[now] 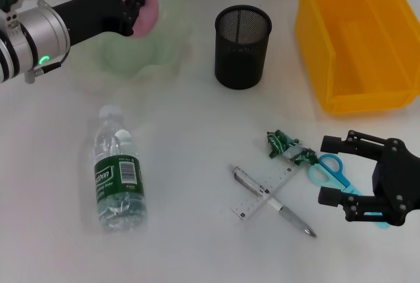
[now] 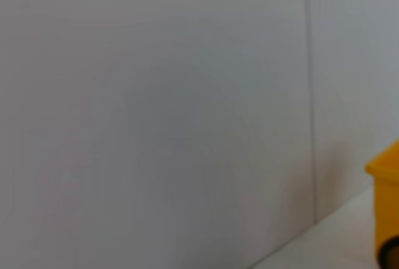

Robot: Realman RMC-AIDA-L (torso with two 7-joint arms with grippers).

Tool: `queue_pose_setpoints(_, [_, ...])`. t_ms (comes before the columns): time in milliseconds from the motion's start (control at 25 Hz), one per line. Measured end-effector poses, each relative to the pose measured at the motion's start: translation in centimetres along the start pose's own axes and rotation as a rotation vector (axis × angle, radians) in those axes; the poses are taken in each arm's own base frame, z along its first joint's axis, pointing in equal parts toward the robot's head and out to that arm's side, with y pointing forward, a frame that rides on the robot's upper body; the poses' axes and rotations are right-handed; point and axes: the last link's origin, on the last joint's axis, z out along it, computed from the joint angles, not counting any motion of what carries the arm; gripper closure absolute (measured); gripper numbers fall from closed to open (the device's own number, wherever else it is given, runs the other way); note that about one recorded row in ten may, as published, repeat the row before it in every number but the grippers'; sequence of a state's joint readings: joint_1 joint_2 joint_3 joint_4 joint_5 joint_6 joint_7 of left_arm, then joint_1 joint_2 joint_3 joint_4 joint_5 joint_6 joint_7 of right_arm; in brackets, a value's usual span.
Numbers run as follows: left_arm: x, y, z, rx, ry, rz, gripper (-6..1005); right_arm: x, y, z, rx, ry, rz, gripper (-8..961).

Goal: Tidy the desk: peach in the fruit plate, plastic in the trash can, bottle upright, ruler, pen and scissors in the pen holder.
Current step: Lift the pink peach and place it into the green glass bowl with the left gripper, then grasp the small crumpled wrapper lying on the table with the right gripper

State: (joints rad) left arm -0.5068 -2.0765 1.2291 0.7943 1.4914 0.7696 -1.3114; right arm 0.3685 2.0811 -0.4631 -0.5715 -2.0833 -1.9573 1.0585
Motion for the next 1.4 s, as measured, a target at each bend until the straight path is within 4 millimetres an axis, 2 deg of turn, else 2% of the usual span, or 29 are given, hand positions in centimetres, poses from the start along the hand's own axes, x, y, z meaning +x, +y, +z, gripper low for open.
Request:
queue_pose_setpoints(160, [-0.4, -0.7, 0.3, 0.044, 0.009, -0.073, 937, 0.0, 0.0, 0.0, -0.001, -0.003, 0.000, 118])
queue_pose_setpoints(680, [-0.2, -0.8, 0.2, 0.053, 0.026, -0.084, 627, -0.2, -0.1, 0.1, -0.005, -0.005, 0.005, 119])
queue_pose_setpoints(760, [0.5, -0.4, -0.3, 0.018, 0.061, -0.071, 394, -0.1, -0.1, 0.1, -0.003, -0.005, 0.007, 119])
queue_pose_setpoints(800, [0.5, -0.4, -0.3, 0.018, 0.061, -0.071, 365, -0.1, 0.0, 0.1, -0.002, -0.006, 0.007, 119])
queue_pose_setpoints(1000, [1.3, 1.1, -3.2, -0.103, 0.146, -0.034, 220, -0.6, 0.2, -0.4, -0.008, -0.034, 0.011, 118])
queue_pose_setpoints(1040, [1.0, 1.6, -4.0, -0.132, 0.154, -0.032, 191, -0.9, 0.2, -0.6, -0.005, -0.046, 0.016, 118])
queue_pose_setpoints(1200, [-0.6, 4.0, -6.5, -0.271, 0.179, -0.010, 191, -3.2, 0.0, -2.6, 0.021, -0.080, 0.038, 118])
queue_pose_setpoints(1280, [-2.0, 5.1, -7.6, -0.319, 0.182, 0.005, 191, -5.1, -0.2, -4.0, 0.054, -0.060, 0.030, 119])
queue_pose_setpoints(1320, [-3.3, 6.1, -8.6, -0.358, 0.188, 0.009, 191, -6.0, -0.3, -4.6, 0.073, -0.040, 0.031, 119])
queue_pose_setpoints(1400, [-4.1, 6.8, -9.2, -0.391, 0.195, 0.004, 192, -8.3, -0.4, -5.8, 0.119, 0.027, 0.039, 119])
